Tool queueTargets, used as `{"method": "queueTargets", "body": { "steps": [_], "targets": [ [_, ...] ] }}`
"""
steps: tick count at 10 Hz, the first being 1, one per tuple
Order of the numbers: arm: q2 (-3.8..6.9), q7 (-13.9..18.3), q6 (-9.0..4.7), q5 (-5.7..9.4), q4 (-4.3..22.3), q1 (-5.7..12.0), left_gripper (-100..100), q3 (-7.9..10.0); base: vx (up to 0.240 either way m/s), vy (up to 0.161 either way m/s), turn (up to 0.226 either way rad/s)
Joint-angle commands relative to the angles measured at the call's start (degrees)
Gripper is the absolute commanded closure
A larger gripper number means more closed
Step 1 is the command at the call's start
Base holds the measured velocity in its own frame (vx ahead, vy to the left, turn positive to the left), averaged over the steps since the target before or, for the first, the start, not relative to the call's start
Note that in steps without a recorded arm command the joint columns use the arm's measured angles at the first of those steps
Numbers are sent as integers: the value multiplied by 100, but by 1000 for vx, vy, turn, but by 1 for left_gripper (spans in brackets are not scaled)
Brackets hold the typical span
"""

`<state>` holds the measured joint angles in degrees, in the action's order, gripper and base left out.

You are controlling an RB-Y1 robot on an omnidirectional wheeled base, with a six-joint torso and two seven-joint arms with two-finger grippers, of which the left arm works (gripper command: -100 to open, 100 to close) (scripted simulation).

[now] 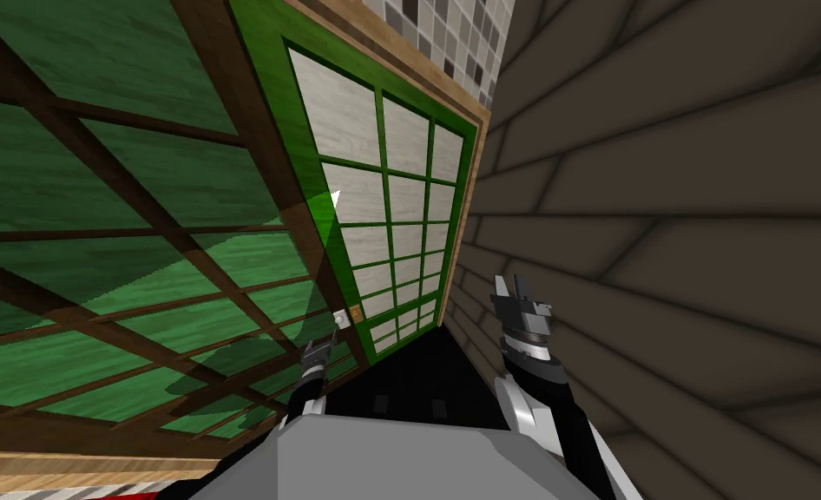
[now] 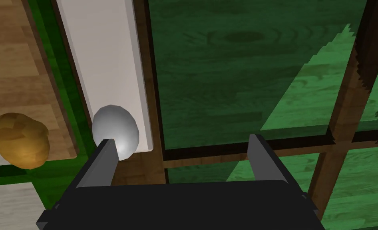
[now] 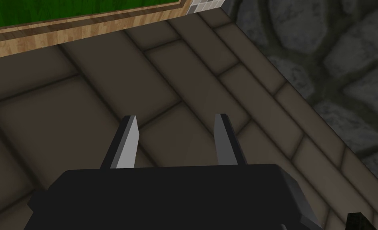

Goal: Pull the door open

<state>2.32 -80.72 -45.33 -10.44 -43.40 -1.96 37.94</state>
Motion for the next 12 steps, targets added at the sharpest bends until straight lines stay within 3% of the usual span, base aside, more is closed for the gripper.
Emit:
{"method": "queueTargets", "body": {
  "steps": [1,2,3,4,9,12],
  "targets": [
    [-53,13,1,-23,-73,77,-100,-67,194,57,-154],
    [-80,11,-6,-35,-90,157,-100,-105,158,21,-55],
    [-61,18,-41,-25,-19,75,-100,-76,57,-4,-10],
    [-61,18,-41,-25,-19,75,100,-76,-13,-5,-14],
    [-61,18,-41,-25,-19,75,100,-76,-5,-5,-7],
    [-45,149,-38,23,29,-49,100,-68,-108,-23,13]
  ]
}}
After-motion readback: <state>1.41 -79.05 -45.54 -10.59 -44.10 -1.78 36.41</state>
